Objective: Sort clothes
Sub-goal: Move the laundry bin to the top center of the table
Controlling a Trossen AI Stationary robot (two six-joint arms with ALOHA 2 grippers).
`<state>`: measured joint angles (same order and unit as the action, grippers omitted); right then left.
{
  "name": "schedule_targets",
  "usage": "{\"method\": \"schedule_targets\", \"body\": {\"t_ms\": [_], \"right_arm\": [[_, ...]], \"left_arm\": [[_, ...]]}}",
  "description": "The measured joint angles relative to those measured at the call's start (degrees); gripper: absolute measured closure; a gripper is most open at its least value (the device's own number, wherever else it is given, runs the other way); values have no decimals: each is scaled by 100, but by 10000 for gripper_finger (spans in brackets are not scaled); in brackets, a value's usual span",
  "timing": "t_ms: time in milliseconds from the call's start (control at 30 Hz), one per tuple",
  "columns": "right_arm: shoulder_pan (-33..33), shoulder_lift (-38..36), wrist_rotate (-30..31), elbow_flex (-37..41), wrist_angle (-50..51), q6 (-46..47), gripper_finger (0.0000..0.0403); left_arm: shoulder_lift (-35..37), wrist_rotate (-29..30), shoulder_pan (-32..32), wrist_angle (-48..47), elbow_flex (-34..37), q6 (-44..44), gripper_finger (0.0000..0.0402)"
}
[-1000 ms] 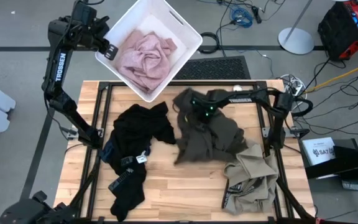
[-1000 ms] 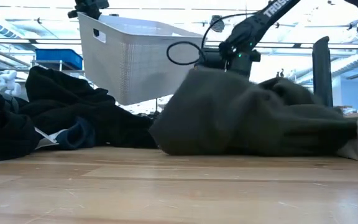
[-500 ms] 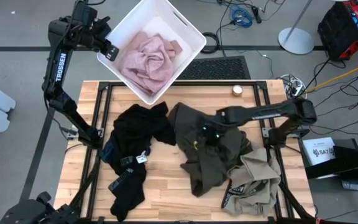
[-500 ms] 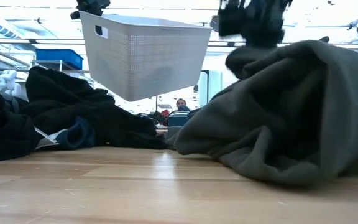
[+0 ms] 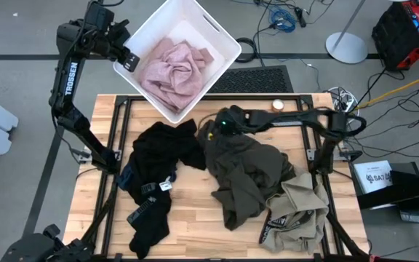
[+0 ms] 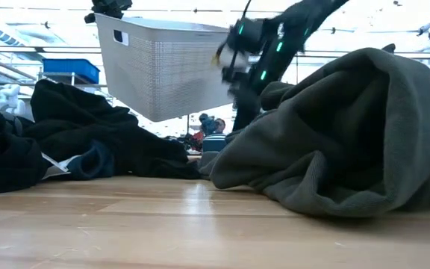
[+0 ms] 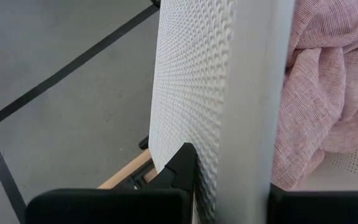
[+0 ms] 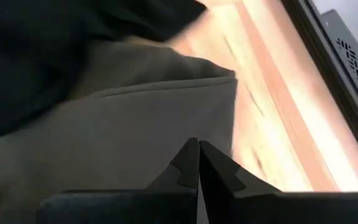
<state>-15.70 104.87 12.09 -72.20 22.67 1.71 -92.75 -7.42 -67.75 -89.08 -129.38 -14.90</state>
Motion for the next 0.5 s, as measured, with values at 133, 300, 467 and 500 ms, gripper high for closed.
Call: {"method": "schedule_targets", "body": {"t_ms": [133, 300, 467, 500], "right_arm": [[-186, 671, 12, 2, -413, -102, 403], [-121, 1078, -51, -10, -492, 10, 403], [388, 1063, -644, -24, -480, 318, 403], [511, 1040, -729, -34, -442, 363, 403]], "left_arm": [[0, 7, 0, 2, 0, 16, 383], [0, 7, 0, 2, 2, 11, 383], [0, 9, 0, 4, 2, -4, 383], [0, 11, 0, 4, 2, -4, 383]]}}
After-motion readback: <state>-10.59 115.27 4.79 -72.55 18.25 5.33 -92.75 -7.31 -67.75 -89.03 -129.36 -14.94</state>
